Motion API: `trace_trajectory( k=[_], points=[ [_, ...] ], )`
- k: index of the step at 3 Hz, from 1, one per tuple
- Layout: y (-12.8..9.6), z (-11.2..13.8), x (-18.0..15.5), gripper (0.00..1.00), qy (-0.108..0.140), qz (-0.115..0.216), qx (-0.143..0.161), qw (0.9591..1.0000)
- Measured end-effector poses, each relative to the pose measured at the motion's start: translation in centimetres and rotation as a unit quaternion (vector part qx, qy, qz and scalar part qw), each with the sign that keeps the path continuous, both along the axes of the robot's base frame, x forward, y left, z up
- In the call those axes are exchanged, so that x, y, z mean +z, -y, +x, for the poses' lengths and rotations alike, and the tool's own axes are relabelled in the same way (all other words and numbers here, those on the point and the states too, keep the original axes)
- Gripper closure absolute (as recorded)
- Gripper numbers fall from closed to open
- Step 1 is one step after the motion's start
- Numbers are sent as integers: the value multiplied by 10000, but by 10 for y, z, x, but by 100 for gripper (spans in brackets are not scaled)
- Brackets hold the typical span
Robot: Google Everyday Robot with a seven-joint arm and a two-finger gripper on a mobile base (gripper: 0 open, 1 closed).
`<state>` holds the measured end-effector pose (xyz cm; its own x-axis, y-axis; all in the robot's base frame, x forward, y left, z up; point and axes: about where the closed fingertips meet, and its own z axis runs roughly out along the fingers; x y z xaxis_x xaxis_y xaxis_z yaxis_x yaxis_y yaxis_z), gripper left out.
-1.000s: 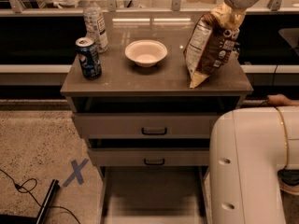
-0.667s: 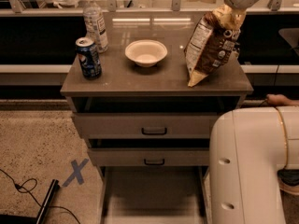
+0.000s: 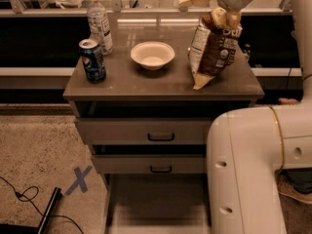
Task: Pick brown chip bag from bottom drawer and place on counter
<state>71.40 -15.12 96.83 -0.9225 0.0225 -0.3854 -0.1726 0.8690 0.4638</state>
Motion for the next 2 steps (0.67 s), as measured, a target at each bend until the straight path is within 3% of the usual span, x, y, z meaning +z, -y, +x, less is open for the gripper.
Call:
trace_trajectory(
  k=[1,2],
  points=[
    [-38,-3,0,0,-51,25,524,9986],
    [-38,-3,0,0,-50,25,525,9986]
  ],
)
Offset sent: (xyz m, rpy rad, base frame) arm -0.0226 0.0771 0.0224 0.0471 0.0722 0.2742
